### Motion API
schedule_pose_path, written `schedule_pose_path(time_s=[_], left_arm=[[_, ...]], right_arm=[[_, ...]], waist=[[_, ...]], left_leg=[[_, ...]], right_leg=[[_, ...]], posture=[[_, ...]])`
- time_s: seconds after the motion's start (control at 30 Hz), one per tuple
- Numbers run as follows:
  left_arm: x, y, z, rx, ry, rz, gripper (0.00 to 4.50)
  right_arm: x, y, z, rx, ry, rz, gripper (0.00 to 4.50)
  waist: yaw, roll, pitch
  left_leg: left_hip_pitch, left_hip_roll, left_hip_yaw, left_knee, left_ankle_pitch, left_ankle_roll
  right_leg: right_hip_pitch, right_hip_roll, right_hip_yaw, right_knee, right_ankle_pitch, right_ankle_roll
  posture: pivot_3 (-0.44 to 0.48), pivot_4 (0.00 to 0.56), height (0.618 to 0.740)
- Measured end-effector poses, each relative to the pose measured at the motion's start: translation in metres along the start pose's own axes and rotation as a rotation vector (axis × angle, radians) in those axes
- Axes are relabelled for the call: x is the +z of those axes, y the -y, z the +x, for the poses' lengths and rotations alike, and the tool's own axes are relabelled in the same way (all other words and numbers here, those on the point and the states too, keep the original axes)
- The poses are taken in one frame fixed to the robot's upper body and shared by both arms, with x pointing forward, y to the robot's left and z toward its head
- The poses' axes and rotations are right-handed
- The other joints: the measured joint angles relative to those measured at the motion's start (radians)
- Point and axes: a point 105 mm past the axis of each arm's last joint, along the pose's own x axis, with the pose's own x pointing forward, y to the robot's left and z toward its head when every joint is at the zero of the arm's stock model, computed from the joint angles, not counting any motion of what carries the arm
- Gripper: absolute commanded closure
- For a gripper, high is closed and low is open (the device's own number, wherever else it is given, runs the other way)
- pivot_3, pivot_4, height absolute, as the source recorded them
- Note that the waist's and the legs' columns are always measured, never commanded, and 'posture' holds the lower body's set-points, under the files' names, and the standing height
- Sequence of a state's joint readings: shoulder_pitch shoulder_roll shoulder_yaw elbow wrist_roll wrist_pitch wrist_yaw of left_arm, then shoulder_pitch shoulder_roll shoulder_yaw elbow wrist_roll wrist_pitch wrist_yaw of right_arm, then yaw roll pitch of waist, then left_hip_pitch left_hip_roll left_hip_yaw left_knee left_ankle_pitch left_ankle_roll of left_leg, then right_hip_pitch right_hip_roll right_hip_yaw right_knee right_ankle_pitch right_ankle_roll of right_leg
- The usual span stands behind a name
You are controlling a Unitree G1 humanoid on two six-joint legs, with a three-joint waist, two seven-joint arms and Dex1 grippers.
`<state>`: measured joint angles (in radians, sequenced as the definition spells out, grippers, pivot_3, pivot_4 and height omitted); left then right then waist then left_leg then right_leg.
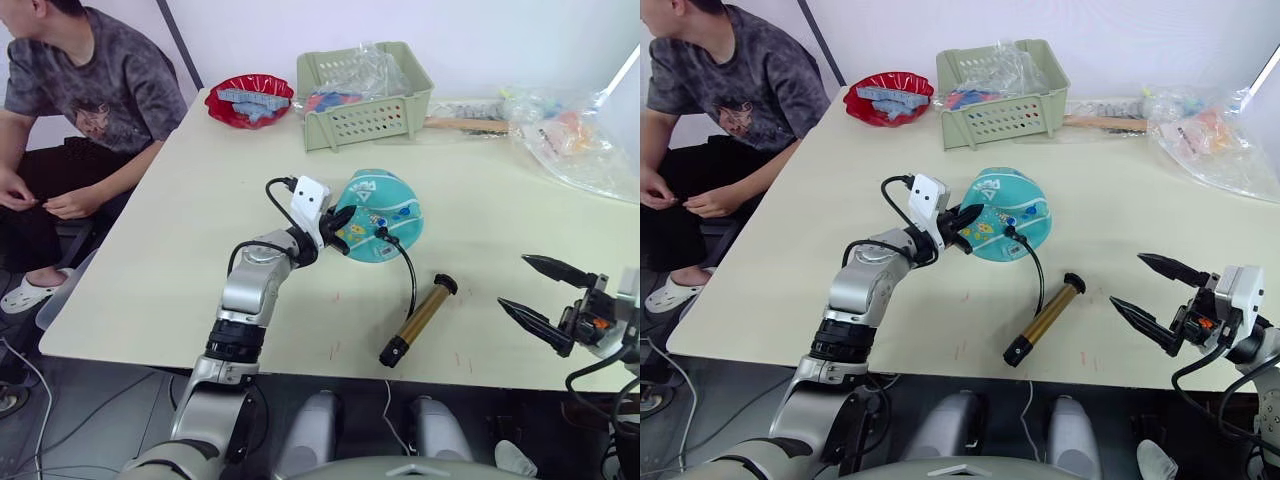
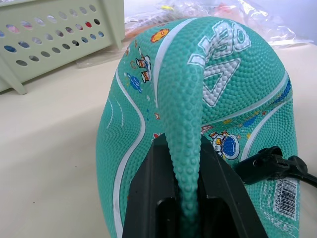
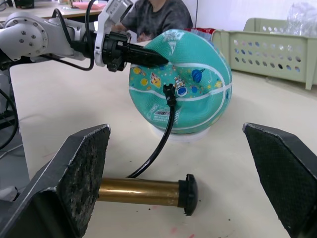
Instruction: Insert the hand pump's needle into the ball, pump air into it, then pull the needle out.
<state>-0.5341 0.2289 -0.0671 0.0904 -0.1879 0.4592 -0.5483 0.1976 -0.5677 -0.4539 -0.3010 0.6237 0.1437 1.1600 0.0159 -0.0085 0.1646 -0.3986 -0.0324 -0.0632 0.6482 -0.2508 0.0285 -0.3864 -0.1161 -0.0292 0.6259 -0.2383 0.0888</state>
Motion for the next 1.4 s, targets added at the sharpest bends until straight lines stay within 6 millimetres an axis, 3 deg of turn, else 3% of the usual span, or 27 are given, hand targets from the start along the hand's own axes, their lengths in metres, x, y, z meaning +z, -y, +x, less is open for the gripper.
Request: schedule_pose_path(time_s=[0.07,0.23,0.27,0.4,0.63,0.8,1.13,1.4], left_arm=[[0.000,0.000,-0.001,-0.002,0.005,-0.027,2.85],[0.001,0.007,-0.001,-0.040,0.020,-0.043,0.30],[0.001,0.008,-0.001,-0.043,0.023,-0.044,0.03],[0.011,0.010,-0.002,-0.059,0.071,-0.037,0.03],[0.044,0.016,-0.018,-0.122,0.207,0.009,0.03],[0.047,0.014,-0.034,-0.149,0.229,0.022,0.03],[0.004,-0.014,-0.099,-0.130,0.114,0.054,0.03],[-0.037,-0.034,-0.150,-0.128,-0.024,0.056,0.03]], right_arm=[[0.000,0.001,-0.001,-0.001,0.005,-0.009,0.00],[0.001,0.004,-0.003,-0.002,0.010,-0.019,0.00],[0.001,0.004,-0.003,-0.003,0.011,-0.019,0.00],[0.000,0.004,-0.003,-0.003,0.018,-0.025,0.00],[-0.001,0.005,-0.003,0.000,0.026,-0.034,0.00],[-0.001,0.005,-0.003,0.001,0.034,-0.042,0.00],[-0.012,0.004,-0.007,-0.006,0.038,-0.023,0.00],[-0.027,0.009,-0.024,-0.025,-0.006,-0.008,0.00]], waist=[[0.001,0.000,0.000],[0.000,0.000,0.002],[0.000,-0.001,0.002],[-0.001,-0.001,0.006],[-0.001,-0.001,0.008],[-0.002,-0.001,0.008],[-0.003,0.001,0.010],[-0.002,0.001,0.010]], left_leg=[[0.000,0.000,0.000,0.000,0.000,0.000],[0.000,0.000,0.000,0.000,0.000,0.000],[0.000,0.000,0.000,0.000,0.000,0.000],[-0.001,0.000,0.000,0.000,0.000,0.000],[-0.001,0.000,0.000,0.000,0.001,-0.002],[-0.001,0.000,0.000,0.000,0.001,-0.001],[0.000,0.002,0.001,0.000,0.000,-0.001],[0.000,0.003,0.001,0.001,0.000,0.000]], right_leg=[[0.000,0.000,0.000,0.000,0.001,-0.002],[0.000,0.000,0.000,0.000,0.002,-0.003],[0.000,0.000,0.000,0.000,0.002,-0.003],[0.000,0.000,0.000,0.000,0.002,-0.003],[0.000,0.000,0.000,0.000,0.002,-0.003],[0.000,0.000,0.000,0.000,0.002,-0.003],[0.000,0.001,0.001,0.000,0.002,-0.004],[0.000,0.001,0.001,0.000,0.002,-0.004]], posture=[[0.000,0.150,0.740],[0.000,0.150,0.740],[0.000,0.150,0.740],[0.000,0.150,0.740],[0.000,0.150,0.740],[0.000,0.150,0.740],[0.000,0.150,0.740],[0.000,0.150,0.740]])
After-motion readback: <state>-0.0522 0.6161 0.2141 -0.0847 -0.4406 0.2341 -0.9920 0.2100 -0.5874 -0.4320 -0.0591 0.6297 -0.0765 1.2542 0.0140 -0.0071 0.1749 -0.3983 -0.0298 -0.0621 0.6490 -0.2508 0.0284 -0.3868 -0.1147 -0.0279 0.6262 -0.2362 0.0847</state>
